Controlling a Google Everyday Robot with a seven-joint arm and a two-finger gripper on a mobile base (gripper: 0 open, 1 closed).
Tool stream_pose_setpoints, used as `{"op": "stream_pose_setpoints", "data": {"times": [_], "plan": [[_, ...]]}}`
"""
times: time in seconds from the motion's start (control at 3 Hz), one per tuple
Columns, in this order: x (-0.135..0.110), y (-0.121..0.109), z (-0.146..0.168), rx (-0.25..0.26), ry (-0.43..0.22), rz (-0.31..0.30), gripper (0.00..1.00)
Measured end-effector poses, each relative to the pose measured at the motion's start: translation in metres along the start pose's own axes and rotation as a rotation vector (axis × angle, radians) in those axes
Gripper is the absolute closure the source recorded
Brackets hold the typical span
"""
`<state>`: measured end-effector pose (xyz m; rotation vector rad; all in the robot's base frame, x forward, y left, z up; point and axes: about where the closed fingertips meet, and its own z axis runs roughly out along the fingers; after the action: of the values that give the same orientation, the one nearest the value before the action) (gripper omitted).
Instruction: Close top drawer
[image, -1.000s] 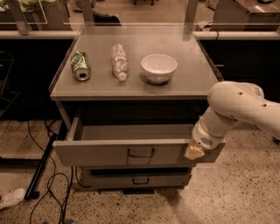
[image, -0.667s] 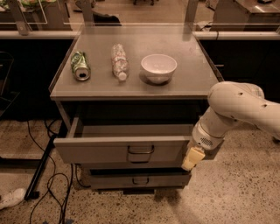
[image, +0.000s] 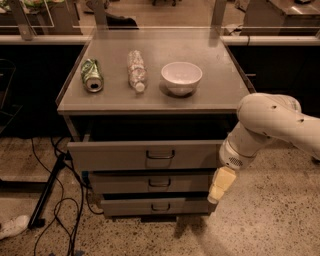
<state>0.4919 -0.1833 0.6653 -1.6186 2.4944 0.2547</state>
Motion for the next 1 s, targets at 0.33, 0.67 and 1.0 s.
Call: {"op": "stream_pose_setpoints", "data": {"times": [0.33, 0.67, 1.0], "plan": [[0.0000, 0.0000, 0.0000, 0.000, 0.000, 0.000, 0.26], [0.0000, 0.0000, 0.0000, 0.000, 0.000, 0.000, 0.50], [-0.0002, 0.0003, 0.0004, -0.001, 0.001, -0.002, 0.81]]}}
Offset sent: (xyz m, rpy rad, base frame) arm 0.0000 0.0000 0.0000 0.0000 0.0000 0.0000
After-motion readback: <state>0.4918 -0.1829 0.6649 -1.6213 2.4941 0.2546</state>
